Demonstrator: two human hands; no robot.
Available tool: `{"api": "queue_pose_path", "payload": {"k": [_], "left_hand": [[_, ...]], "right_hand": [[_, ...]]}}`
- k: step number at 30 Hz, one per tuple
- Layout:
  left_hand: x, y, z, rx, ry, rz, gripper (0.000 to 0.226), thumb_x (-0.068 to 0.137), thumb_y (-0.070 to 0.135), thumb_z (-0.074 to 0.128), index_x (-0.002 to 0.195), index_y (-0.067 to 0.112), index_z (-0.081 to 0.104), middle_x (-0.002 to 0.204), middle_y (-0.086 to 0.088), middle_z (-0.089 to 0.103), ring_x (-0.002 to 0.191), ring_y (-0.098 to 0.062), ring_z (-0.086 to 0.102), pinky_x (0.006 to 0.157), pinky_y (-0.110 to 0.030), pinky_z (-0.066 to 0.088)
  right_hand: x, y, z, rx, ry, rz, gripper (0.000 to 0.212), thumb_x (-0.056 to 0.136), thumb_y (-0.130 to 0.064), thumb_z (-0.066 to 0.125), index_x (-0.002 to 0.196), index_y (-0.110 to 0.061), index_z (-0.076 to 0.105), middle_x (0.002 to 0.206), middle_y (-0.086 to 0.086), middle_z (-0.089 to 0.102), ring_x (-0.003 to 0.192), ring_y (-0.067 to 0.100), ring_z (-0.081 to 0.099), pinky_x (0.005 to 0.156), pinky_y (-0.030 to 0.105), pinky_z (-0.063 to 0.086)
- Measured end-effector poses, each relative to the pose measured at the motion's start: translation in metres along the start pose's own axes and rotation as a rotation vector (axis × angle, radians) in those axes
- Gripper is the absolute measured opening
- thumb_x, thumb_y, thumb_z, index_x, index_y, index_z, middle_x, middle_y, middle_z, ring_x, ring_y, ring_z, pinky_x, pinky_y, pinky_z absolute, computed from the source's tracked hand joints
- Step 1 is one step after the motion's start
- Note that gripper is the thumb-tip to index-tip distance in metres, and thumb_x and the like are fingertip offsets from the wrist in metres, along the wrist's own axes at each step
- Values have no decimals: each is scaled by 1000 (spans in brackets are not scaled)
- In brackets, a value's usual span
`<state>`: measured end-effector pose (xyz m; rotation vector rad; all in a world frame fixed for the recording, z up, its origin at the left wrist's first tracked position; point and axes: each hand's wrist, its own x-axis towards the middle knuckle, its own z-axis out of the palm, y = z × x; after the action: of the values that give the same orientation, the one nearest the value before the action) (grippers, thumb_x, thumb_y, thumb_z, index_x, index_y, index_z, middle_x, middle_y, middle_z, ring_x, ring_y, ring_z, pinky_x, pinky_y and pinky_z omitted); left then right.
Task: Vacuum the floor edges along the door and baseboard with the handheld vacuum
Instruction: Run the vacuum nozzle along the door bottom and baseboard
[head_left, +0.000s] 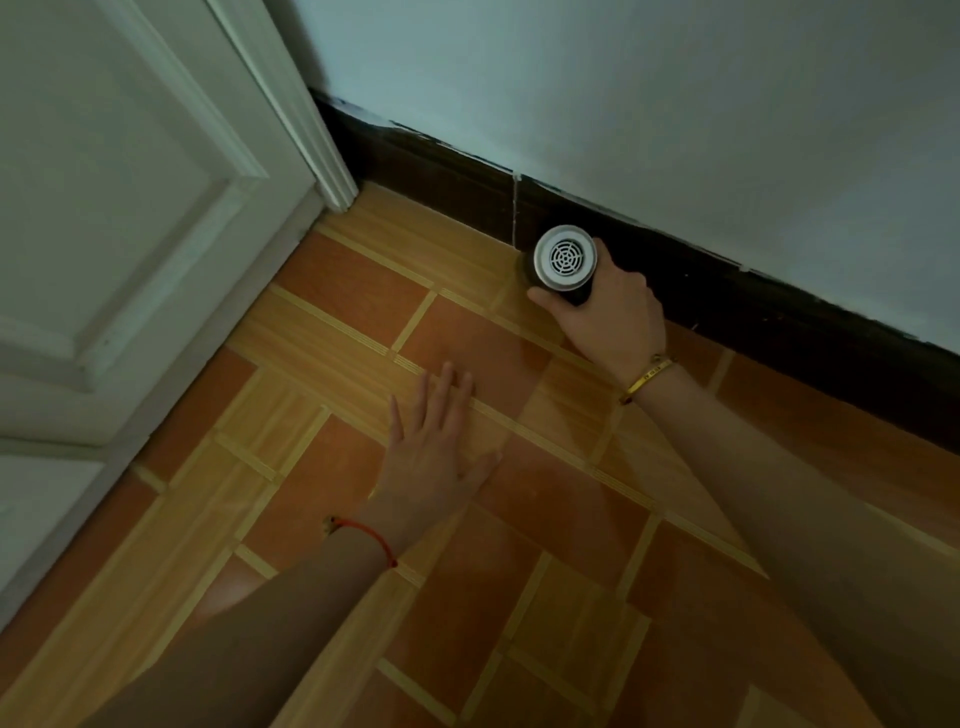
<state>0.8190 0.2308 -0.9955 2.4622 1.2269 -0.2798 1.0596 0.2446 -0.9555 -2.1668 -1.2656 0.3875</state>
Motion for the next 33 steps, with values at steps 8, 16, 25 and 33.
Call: {"api": "queue_pose_path", "payload": {"k": [8,16,25,33], "left_hand": [[-3,-35,-13,-22,2,-105,86,95,66,32,156,26,-15,164,1,-23,149,-25,-24,120,-57,-12],[-3,-48,-14,47,-94,-172,103,84,78,40,153,31,-22,160,5,-31,148,-27,-26,112,-68,-16],[-6,-52,-11,47,-70,-127,113,81,75,52,154,29,-21,162,2,-29,149,-30,-25,115,-68,-11],[-4,-57,-5,31,-73,-121,114,80,76,51,151,30,-25,161,2,-30,148,-31,-28,115,-67,-10]], "right_hand": [[36,-35,34,-8,-51,-105,70,79,-63,66,133,-23,46,115,5,69,106,33,65,78,39,51],[68,-69,62,-31,-121,-158,72,79,-61,66,135,-20,44,120,8,67,113,34,61,85,41,50],[87,-111,96,64,-169,-213,65,79,-57,68,129,-21,48,117,3,68,111,30,63,79,32,43],[100,-135,122,149,-169,-209,67,77,-57,70,129,-22,50,118,2,69,109,27,64,78,28,44]]}}
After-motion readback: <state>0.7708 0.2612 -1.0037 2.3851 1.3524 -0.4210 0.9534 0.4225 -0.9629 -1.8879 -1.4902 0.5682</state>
